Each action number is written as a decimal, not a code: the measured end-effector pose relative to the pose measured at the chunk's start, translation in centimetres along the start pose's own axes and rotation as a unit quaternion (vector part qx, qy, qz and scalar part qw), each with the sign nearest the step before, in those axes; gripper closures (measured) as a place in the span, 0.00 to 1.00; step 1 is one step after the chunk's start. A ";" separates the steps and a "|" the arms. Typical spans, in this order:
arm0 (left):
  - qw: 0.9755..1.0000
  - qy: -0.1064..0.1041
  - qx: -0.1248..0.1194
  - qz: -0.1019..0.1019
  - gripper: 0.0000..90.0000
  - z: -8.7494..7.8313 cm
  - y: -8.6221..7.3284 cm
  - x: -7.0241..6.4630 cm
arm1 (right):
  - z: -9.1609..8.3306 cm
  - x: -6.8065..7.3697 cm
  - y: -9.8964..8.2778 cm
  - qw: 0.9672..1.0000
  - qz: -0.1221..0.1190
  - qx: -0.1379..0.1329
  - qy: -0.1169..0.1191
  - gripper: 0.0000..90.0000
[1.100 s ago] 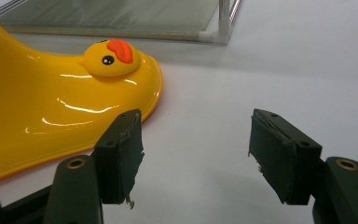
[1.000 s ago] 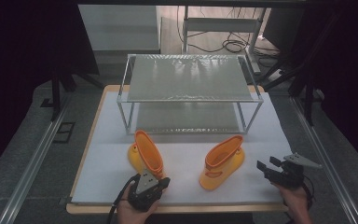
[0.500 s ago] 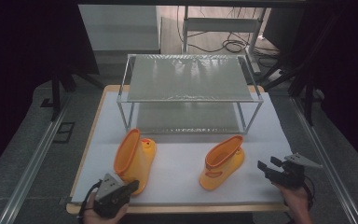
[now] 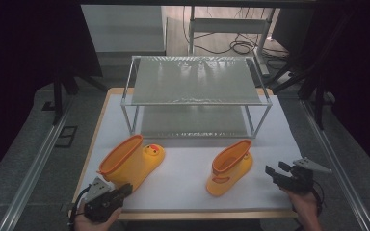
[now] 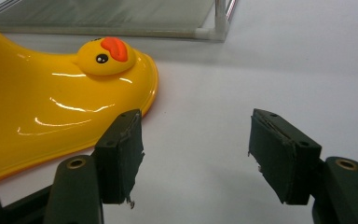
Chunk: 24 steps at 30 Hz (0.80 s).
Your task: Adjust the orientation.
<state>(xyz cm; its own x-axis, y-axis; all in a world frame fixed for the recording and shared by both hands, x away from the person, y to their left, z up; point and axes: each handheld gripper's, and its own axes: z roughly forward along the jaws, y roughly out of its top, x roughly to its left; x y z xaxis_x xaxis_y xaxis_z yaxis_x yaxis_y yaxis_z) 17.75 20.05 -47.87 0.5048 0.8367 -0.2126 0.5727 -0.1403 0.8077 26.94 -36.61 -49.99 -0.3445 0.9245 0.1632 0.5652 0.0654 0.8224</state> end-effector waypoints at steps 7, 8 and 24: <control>0.999 -0.031 -0.012 0.026 0.81 1.3 1.5 -2.1 | 0.2 -0.3 0.1 1.000 -0.002 -0.003 0.000 0.38; 0.999 -0.033 -0.014 0.028 0.80 1.4 1.6 -2.4 | 0.2 -0.3 0.1 1.000 -0.002 -0.003 0.000 0.38; 0.994 -0.077 0.027 0.075 0.60 4.5 3.9 -5.9 | 0.0 -0.7 -0.2 1.000 -0.003 -0.004 0.006 0.38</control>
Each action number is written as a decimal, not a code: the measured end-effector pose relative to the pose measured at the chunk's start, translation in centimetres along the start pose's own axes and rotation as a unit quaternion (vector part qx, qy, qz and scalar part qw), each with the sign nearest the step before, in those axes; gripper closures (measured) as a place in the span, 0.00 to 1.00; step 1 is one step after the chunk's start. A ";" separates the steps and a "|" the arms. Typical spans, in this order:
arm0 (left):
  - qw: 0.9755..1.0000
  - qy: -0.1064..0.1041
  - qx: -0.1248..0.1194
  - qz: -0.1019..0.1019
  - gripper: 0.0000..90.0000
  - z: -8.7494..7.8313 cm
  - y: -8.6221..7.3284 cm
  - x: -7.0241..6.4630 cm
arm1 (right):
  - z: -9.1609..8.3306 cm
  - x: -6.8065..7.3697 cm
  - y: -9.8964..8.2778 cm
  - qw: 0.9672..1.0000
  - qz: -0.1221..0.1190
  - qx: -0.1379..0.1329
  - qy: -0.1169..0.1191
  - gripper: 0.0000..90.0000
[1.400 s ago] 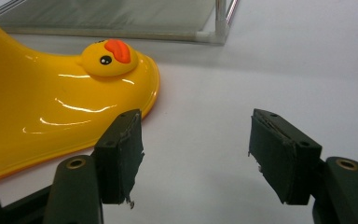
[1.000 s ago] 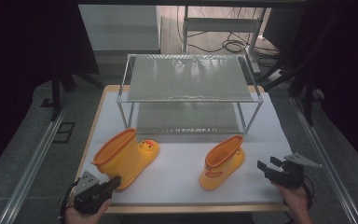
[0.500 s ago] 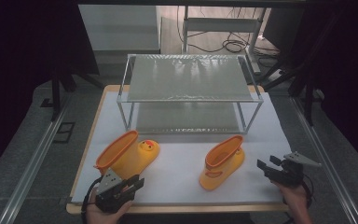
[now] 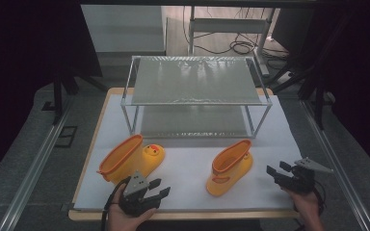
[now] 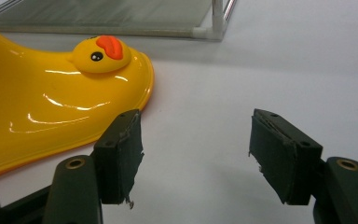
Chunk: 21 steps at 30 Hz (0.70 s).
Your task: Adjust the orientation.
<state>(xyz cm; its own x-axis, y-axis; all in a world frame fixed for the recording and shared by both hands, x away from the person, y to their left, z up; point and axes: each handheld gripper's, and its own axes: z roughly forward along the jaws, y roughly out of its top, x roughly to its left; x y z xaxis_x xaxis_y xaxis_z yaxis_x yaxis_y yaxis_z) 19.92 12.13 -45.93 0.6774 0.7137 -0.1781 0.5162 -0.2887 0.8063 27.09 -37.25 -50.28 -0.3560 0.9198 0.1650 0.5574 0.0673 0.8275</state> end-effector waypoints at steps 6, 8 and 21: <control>0.999 -0.018 0.023 0.014 0.53 1.0 1.5 -0.2 | -0.1 0.0 0.0 1.000 -0.001 -0.002 0.002 0.37; 0.999 -0.021 0.027 0.014 0.52 1.3 1.8 -0.1 | -0.2 0.0 0.1 1.000 0.001 0.000 0.003 0.37; 0.990 -0.078 0.113 0.043 0.50 2.3 5.3 0.0 | -0.2 -0.2 0.0 1.000 -0.001 0.005 0.000 0.38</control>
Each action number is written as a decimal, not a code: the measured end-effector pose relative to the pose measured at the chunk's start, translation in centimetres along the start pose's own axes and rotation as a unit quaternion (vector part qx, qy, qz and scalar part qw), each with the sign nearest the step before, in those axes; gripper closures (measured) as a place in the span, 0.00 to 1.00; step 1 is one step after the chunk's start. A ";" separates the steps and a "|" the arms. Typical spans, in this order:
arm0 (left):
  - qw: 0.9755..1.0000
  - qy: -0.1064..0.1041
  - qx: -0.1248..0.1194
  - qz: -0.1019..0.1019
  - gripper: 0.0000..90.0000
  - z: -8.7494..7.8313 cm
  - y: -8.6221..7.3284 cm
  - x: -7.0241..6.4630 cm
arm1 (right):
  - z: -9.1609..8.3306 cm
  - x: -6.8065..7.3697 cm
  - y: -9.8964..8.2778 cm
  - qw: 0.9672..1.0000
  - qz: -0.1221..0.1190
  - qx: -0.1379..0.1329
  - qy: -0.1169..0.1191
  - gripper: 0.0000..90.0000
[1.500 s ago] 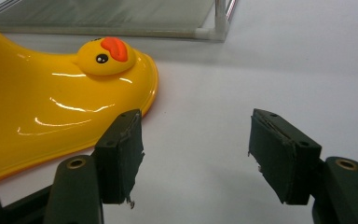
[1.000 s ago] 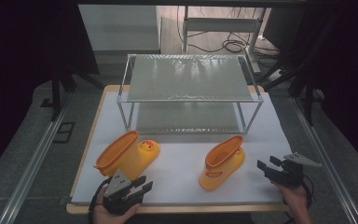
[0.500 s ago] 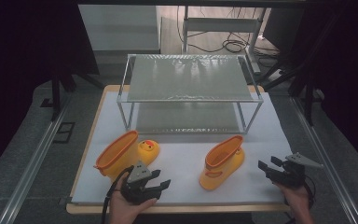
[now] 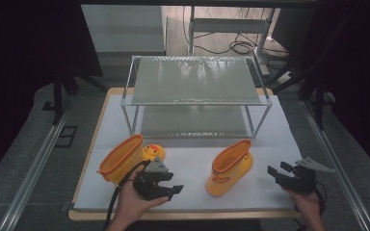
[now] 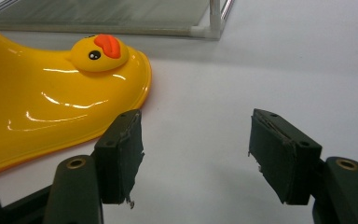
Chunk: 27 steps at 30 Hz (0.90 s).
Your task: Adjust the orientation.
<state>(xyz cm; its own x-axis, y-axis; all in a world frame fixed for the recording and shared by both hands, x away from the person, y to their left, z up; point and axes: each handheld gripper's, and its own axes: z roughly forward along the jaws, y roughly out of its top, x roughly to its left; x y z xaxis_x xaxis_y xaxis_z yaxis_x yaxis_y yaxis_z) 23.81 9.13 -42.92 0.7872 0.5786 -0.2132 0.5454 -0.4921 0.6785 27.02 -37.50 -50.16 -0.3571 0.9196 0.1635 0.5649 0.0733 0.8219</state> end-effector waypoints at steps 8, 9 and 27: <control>0.999 -0.050 0.018 0.001 0.48 0.0 2.0 0.3 | 0.0 0.0 0.0 1.000 -0.003 0.002 0.002 0.38; 0.998 -0.055 0.015 -0.001 0.48 -0.1 2.2 0.3 | 0.0 0.0 0.0 1.000 -0.003 0.002 0.001 0.38; 0.996 -0.086 -0.012 -0.003 0.49 -1.1 4.4 0.7 | 0.0 -0.2 0.0 1.000 -0.004 0.002 0.001 0.38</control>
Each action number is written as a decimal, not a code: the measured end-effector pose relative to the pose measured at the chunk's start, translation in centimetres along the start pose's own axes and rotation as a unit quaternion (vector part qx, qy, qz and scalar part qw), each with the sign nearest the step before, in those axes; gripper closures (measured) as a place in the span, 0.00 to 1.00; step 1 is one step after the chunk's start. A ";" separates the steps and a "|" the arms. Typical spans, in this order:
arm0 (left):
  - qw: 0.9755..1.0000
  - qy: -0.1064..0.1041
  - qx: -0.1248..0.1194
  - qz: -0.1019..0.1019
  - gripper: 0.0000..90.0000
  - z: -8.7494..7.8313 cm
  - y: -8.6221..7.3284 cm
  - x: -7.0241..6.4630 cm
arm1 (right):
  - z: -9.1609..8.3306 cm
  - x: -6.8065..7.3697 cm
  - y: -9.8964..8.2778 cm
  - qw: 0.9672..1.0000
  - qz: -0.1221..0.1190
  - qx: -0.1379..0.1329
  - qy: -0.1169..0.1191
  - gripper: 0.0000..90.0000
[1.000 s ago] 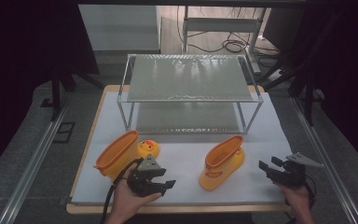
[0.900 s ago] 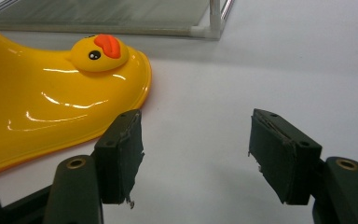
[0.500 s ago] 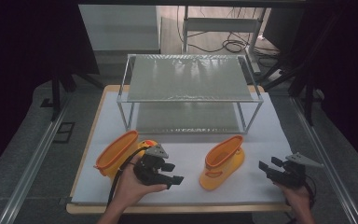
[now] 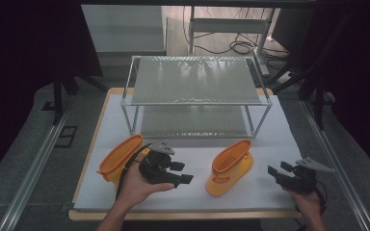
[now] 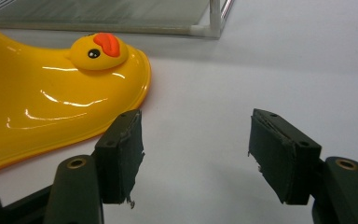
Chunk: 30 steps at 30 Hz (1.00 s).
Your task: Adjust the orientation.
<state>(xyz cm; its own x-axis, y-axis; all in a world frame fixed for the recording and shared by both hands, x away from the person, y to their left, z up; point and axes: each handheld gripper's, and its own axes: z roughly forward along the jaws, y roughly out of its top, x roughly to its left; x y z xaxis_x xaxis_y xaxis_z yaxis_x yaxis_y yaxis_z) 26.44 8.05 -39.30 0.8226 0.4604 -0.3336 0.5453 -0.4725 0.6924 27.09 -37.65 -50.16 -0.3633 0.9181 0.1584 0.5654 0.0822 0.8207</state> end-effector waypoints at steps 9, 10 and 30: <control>1.000 -0.010 -0.006 -0.004 0.50 -0.1 1.0 0.2 | 0.1 0.1 0.0 1.000 0.001 0.001 0.002 0.38; 1.000 -0.012 -0.006 -0.005 0.50 -0.1 1.1 0.2 | 0.1 0.1 0.0 1.000 0.001 0.001 0.001 0.38; 0.999 -0.038 -0.011 -0.005 0.50 -0.7 4.5 -0.1 | -0.1 -0.2 0.1 1.000 0.003 0.000 0.001 0.38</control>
<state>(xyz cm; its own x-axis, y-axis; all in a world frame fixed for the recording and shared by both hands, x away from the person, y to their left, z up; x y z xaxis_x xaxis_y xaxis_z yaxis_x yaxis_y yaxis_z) 28.71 6.36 -35.67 0.8271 0.4068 -0.3878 0.5509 -0.4508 0.7023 27.11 -37.85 -50.08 -0.3607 0.9181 0.1642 0.5681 0.0767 0.8194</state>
